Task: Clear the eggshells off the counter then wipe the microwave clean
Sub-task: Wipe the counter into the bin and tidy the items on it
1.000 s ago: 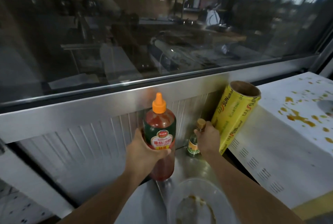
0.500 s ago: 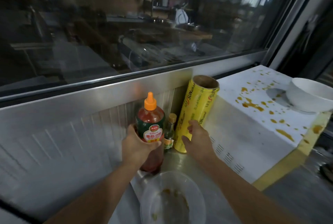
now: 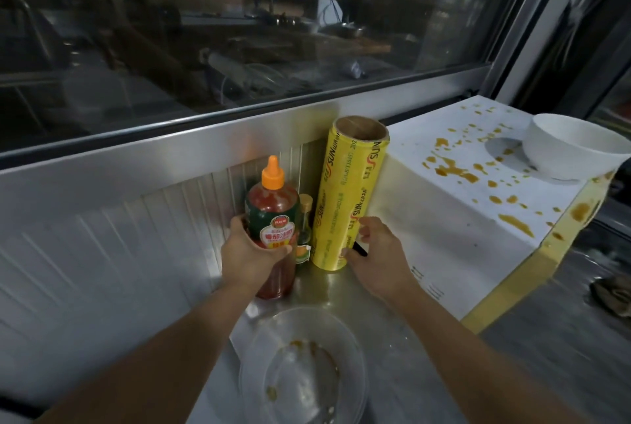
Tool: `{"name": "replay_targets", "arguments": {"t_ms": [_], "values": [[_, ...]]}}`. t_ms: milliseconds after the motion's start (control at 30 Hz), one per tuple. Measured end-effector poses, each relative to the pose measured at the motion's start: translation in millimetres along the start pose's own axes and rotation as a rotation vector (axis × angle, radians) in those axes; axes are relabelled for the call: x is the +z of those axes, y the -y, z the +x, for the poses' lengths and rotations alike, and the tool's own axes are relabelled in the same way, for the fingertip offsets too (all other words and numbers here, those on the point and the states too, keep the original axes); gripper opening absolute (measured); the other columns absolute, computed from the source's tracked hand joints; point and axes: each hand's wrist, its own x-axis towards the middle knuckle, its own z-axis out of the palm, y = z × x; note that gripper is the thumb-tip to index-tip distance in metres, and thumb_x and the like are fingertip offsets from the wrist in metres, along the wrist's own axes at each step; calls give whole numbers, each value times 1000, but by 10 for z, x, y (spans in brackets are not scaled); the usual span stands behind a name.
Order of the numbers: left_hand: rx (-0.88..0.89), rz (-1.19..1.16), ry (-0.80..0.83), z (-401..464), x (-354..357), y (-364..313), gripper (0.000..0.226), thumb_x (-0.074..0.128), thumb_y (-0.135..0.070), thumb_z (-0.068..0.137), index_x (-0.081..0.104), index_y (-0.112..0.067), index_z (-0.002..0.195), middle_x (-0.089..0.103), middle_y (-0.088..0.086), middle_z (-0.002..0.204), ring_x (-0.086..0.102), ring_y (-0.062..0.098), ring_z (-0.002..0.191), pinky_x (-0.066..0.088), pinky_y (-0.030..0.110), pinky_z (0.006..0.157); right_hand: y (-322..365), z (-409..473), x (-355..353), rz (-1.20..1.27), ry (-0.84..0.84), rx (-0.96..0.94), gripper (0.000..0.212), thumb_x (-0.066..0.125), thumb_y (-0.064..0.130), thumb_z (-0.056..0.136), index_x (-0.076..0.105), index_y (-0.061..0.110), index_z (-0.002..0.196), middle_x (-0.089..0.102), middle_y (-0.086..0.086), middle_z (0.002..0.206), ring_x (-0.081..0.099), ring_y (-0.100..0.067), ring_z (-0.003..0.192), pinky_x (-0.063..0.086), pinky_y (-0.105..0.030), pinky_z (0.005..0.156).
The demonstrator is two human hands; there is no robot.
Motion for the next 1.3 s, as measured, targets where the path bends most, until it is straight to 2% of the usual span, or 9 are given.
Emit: {"name": "replay_targets", "arguments": {"t_ms": [133,333,500,600,733,833,933,1100,1300], "values": [[0,-5,-1,-52,18,-27,79,89,-21,56,43,-15,120,61,6,116,60,25,103,48,31,81,-41,-36,-2,21,16,32,65,69,25,81,38,14,136,50,-8,131,50,-20,117,41,-29,93],[38,-9,18,-208,-77,-99,88,89,-15,56,41,-11,130,52,9,129,53,26,117,45,43,99,2,-166,-128,49,12,57,63,70,25,80,37,13,133,48,-9,129,50,-21,114,40,-28,88],[51,-5,16,-467,-285,-200,95,86,-15,61,31,-9,139,43,12,138,43,28,127,38,36,101,177,-395,-319,63,-3,81,65,70,25,81,36,14,135,45,-10,132,48,-23,118,41,-33,95],[127,-44,39,-679,-409,-331,90,85,-15,64,33,-13,138,43,10,136,45,26,123,37,29,94,282,-589,-468,49,-22,89,67,69,26,81,34,13,137,43,-11,135,46,-24,121,39,-33,98],[232,-93,134,-948,-538,-586,80,85,-17,64,41,-14,131,52,5,127,53,22,114,46,33,95,393,-876,-726,32,-79,114,68,68,27,81,33,13,137,44,-12,131,47,-25,119,41,-35,98],[277,-127,218,-1122,-566,-789,78,84,-18,67,43,-11,133,52,6,129,51,17,115,43,25,89,422,-1081,-960,17,-140,133,68,70,28,80,35,12,136,45,-13,131,48,-25,118,41,-32,96],[319,-127,271,-1250,-534,-1026,73,82,-19,69,44,-12,131,54,5,124,50,10,102,41,24,88,392,-1230,-1235,10,-197,170,70,70,31,80,34,13,137,43,-11,134,47,-23,120,41,-32,96],[366,-136,306,-1407,-354,-1401,66,80,-17,71,47,-12,128,57,6,120,55,21,110,46,38,96,221,-1309,-1721,20,-288,235,73,69,31,81,31,15,140,42,-9,137,45,-24,123,43,-35,96],[419,-136,322,-1424,72,-1752,55,79,-23,73,52,-16,120,60,4,115,54,15,103,45,28,87,-138,-1117,-2264,70,-389,283,76,69,28,80,27,12,140,45,-14,135,48,-28,120,45,-38,96]]}}
